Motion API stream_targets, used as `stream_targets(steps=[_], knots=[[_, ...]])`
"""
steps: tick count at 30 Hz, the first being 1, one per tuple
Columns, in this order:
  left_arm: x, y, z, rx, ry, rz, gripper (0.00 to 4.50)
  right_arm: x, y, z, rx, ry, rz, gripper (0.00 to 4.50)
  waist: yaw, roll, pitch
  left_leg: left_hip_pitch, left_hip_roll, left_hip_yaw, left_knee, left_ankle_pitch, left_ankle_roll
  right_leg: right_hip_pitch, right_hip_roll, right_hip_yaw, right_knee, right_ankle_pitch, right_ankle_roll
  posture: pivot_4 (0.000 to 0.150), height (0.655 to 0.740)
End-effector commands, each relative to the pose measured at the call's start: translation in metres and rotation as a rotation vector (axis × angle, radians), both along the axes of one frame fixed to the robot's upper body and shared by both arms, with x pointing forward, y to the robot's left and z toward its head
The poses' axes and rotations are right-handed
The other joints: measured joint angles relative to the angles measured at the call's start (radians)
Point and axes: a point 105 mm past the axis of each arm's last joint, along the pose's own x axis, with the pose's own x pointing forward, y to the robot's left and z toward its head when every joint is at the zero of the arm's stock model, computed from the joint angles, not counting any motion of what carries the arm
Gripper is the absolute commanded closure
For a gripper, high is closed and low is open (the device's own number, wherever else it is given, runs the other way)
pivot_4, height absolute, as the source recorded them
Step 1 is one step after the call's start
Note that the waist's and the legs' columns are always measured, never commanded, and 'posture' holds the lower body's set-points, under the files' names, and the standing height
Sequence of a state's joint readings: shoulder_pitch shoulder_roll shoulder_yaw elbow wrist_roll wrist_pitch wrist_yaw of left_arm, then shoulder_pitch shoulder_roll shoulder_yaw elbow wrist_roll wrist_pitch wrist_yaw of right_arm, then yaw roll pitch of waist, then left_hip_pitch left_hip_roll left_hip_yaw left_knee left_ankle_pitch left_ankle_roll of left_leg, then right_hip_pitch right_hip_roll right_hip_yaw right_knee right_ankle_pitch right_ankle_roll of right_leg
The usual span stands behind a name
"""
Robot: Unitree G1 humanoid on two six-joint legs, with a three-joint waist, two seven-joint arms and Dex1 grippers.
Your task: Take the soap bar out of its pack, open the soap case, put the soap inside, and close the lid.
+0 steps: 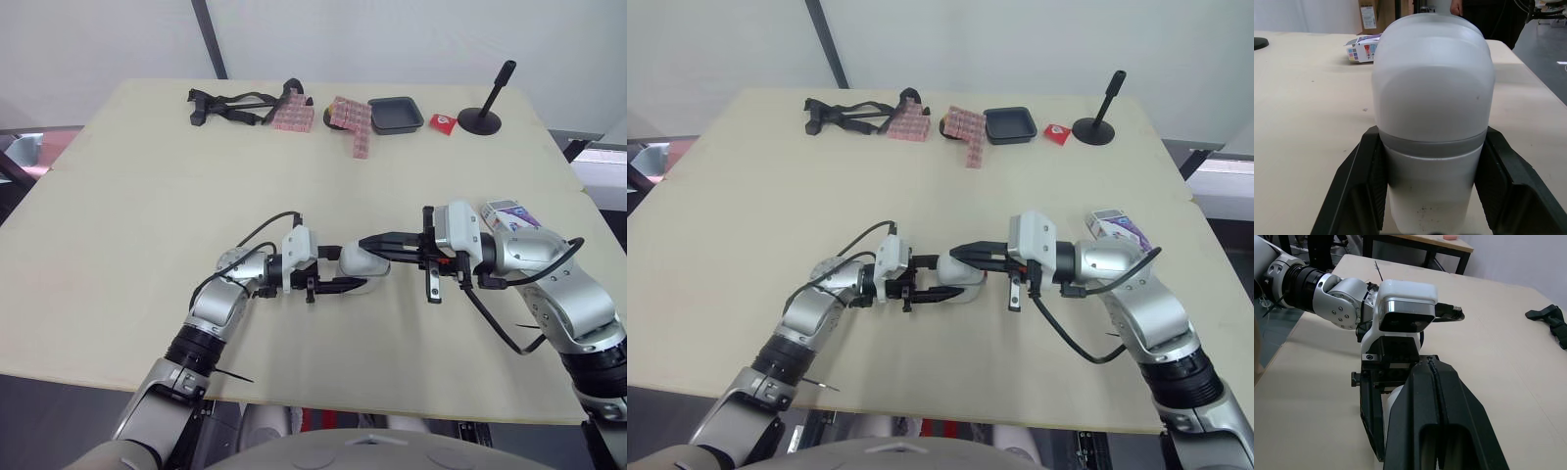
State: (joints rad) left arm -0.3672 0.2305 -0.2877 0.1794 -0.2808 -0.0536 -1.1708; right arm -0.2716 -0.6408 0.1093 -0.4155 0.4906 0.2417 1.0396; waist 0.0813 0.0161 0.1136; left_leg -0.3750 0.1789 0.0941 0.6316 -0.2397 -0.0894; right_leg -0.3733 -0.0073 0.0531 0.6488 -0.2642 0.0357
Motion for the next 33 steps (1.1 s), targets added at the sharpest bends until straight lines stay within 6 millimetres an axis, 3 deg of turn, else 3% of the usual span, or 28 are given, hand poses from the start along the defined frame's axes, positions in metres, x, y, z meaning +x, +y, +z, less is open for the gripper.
stream_targets(steps=[1, 33], knots=[[-0.001, 0.000, 0.013, -0.033, -0.051, -0.001, 2.61, 0.000, -0.003, 0.002, -0.017, -0.027, -0.007, 4.47, 0.000, 0.000, 0.000, 0.000, 0.000, 0.000, 0.000, 0.000, 0.000, 0.000, 0.000, 0.000, 0.000, 0.000, 0.000, 0.150, 0.7400], [0.000, 0.000, 0.017, -0.045, -0.063, 0.005, 2.61, 0.011, -0.019, -0.062, -0.214, 0.170, -0.126, 4.47, -0.008, 0.000, 0.000, 0.006, 0.001, 0.000, -0.001, 0.000, 0.000, 0.007, 0.000, 0.000, -0.003, 0.000, 0.000, 0.150, 0.7400]])
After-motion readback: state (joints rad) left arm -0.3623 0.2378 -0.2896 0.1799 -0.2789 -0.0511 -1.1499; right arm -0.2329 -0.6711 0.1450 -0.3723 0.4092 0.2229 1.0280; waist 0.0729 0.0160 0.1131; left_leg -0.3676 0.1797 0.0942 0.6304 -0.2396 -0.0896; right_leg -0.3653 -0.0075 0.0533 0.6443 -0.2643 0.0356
